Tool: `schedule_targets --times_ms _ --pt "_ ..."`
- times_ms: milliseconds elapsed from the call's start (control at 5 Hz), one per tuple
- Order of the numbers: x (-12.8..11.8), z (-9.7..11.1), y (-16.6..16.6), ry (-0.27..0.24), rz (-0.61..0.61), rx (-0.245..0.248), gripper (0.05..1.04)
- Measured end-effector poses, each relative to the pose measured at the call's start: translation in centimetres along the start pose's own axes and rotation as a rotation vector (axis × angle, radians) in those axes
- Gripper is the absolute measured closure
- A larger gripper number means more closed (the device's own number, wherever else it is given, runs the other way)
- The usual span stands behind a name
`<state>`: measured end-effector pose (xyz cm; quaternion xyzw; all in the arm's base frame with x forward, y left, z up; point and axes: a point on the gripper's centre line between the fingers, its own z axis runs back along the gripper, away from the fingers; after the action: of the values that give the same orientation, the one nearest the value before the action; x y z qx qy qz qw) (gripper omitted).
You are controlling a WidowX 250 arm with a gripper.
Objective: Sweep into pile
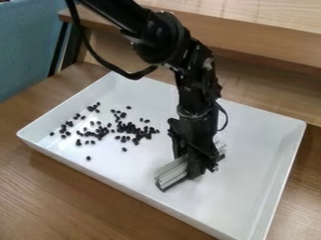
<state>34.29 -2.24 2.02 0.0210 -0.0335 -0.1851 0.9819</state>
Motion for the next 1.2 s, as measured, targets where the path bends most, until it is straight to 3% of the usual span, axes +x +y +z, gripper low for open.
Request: schedule_targets --times_ms 600,1200 --pt "-0.3 -0.3 5.3 -0.015 0.113 0.027 0.687" --pt "-2.7 -0.4 10.7 -0.007 0.253 0.055 0.687"
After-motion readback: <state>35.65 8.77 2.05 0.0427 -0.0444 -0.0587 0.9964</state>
